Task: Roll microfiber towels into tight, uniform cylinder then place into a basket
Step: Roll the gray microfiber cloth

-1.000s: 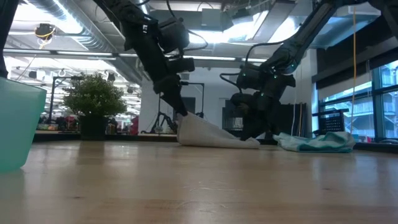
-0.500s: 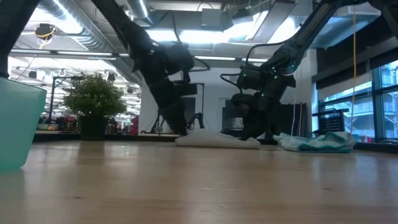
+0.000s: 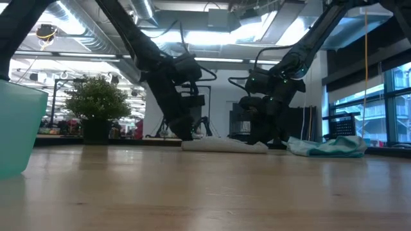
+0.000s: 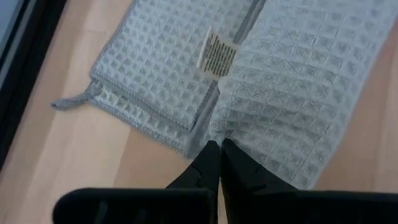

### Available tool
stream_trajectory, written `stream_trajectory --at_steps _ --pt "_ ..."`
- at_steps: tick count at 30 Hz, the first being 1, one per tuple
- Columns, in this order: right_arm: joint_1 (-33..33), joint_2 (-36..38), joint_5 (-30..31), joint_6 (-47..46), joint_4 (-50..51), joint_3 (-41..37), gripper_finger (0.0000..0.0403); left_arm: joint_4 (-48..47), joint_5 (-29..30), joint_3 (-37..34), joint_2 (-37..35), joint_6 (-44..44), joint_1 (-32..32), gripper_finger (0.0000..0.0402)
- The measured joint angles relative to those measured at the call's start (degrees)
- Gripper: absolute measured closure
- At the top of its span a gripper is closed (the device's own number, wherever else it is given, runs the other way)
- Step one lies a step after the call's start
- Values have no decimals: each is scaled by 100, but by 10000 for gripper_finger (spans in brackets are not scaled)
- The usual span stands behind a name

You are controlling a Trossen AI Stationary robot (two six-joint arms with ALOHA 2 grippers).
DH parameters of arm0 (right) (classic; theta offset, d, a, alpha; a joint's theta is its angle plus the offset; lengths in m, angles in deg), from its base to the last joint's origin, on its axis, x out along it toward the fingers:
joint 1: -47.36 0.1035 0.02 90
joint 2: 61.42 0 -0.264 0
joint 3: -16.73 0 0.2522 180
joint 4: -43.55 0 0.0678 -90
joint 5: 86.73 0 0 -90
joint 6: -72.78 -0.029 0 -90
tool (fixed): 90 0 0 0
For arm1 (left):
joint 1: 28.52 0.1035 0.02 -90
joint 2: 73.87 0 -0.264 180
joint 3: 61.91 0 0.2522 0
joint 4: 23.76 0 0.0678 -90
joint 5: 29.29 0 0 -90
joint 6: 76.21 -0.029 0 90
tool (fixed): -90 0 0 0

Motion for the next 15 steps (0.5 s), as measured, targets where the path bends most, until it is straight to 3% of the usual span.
stream_trajectory --at_steps 8,15 --pt "-124 -7 -259 3 21 74 267 -84 -78 9 12 0 12 401" --pt "-556 102 -830 308 566 424 261 -121 -258 7 14 17 12 401"
